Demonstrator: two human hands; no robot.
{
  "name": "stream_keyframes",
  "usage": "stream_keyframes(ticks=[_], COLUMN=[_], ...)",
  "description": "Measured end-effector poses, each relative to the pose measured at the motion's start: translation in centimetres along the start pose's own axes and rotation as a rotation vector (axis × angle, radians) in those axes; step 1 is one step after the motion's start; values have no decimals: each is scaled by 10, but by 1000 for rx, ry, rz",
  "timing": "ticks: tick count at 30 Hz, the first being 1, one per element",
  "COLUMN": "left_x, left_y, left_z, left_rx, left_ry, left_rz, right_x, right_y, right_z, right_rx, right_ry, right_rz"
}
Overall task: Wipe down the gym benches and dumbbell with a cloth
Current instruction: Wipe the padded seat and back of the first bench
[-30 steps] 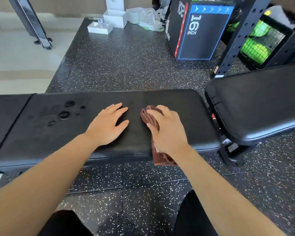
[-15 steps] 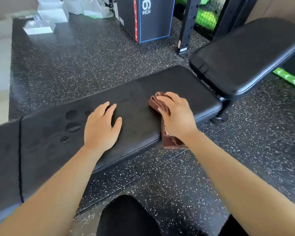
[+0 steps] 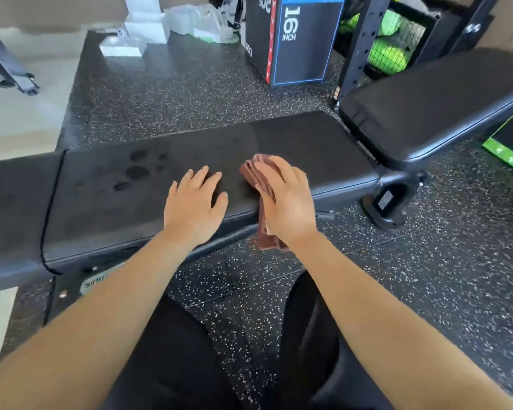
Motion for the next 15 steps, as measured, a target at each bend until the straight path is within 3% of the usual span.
stream_keyframes(ticks=[4,9,12,15], left_x=[1,5,6,6], left_y=[10,10,9,9], left_z=[5,7,6,6], left_rx=[91,125,132,147], left_ry=[-123,-168,-183,-188], left_rz=[19,13,4,0], right_x=[38,92,84,51], right_y=[19,27,25,22], right_z=[-14,-33,-30,-17], right_rx=[97,221,289,247], right_ry=[71,95,54,2], right_rz=[-85,48,106,-24])
Point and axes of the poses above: each hand's wrist, its own y-axis away from the middle knuckle, its own z-axis out of the palm, x = y × z, the point moved 3 cm from there along -y, towards the middle knuckle, and after that the axes turned 6 degrees about -z, right-handed, at the moved point
